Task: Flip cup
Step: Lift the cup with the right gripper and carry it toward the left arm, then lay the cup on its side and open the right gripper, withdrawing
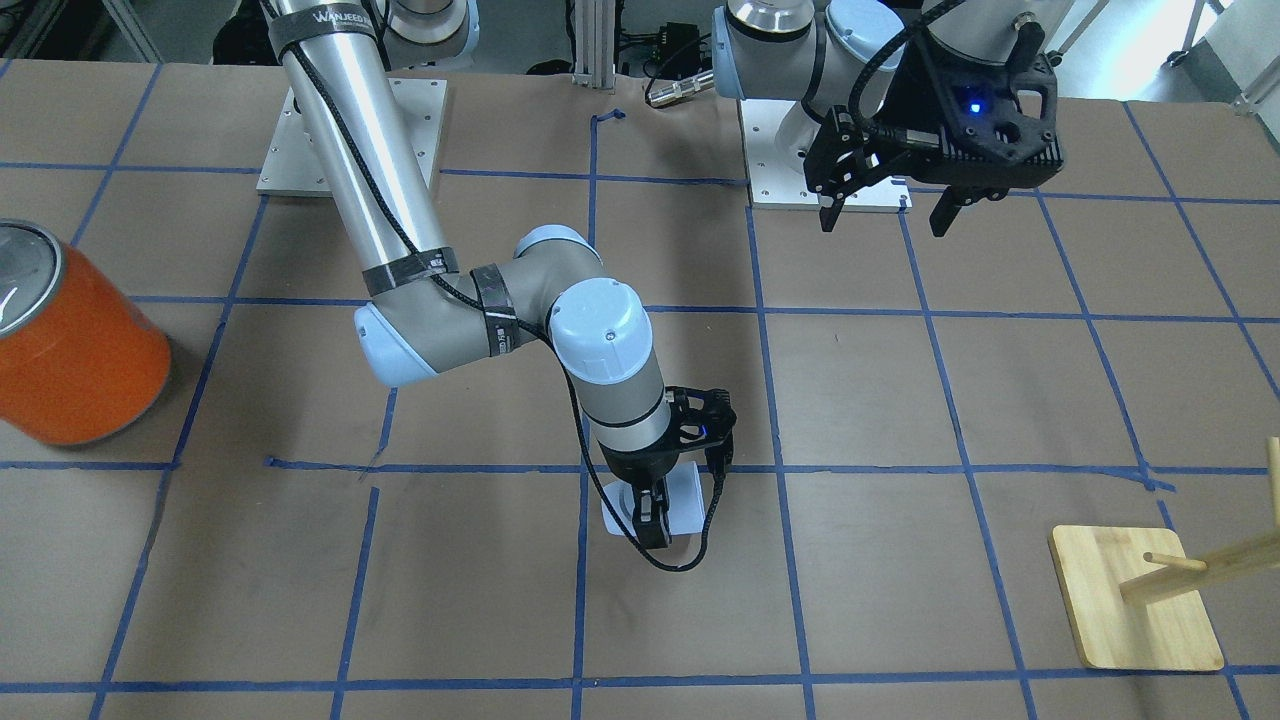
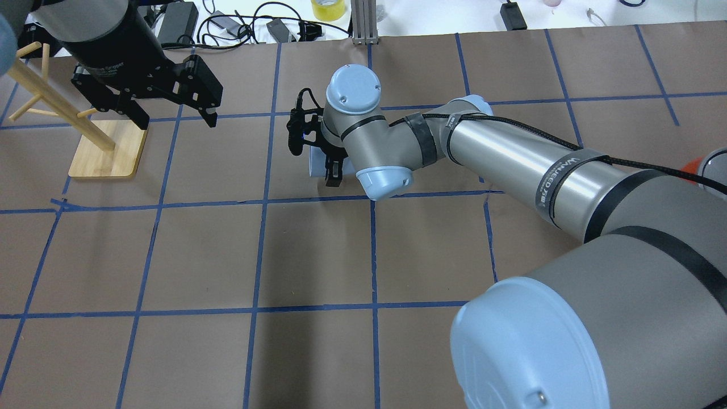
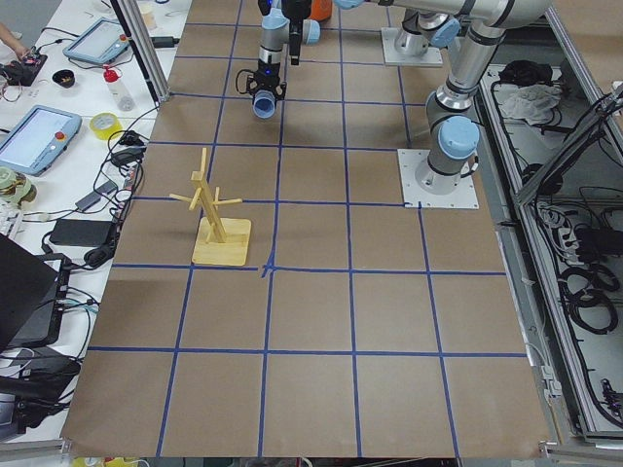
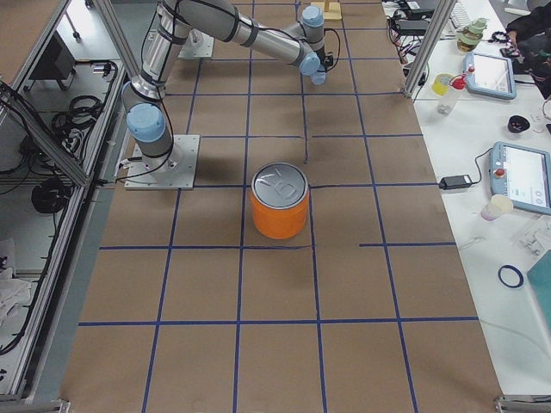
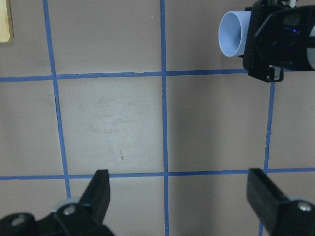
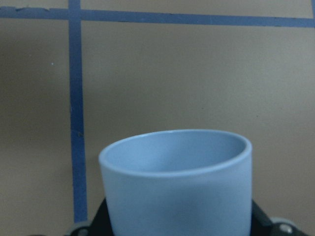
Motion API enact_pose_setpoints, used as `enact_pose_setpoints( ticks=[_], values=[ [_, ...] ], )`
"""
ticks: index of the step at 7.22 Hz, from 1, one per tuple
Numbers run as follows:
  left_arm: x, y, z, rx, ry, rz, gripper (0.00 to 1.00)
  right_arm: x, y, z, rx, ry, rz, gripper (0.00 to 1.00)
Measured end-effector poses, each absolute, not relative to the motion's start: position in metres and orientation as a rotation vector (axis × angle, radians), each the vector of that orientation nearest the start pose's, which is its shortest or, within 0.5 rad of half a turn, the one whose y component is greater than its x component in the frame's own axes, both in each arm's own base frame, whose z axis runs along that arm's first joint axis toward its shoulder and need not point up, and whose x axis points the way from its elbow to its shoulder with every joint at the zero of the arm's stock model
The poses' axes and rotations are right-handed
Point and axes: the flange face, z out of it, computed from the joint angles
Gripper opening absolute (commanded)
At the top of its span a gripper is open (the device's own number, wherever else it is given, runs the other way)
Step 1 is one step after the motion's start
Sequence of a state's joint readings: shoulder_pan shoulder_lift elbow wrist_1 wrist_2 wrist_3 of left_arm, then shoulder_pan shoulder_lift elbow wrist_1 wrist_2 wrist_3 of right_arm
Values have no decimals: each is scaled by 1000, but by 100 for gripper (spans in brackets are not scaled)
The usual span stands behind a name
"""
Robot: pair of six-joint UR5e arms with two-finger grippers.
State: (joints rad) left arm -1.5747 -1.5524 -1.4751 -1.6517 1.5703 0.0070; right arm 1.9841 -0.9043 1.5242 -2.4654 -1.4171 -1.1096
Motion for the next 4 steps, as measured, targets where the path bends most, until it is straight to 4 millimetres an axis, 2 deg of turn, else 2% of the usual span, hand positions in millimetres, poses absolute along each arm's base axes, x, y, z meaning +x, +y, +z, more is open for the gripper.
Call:
enact_pose_setpoints(
  ticks=[2,3,4],
  values=[
    [-135,-484,536,17,3141,-53,100,421,-586,193,-2116,2178,-466,72],
    [-135,-484,536,17,3140,-52,100,423,-586,189,-2108,2170,-464,100],
    [-135,-484,536,17,3140,-51,100,423,-586,188,-2105,2167,-465,100]
  ],
)
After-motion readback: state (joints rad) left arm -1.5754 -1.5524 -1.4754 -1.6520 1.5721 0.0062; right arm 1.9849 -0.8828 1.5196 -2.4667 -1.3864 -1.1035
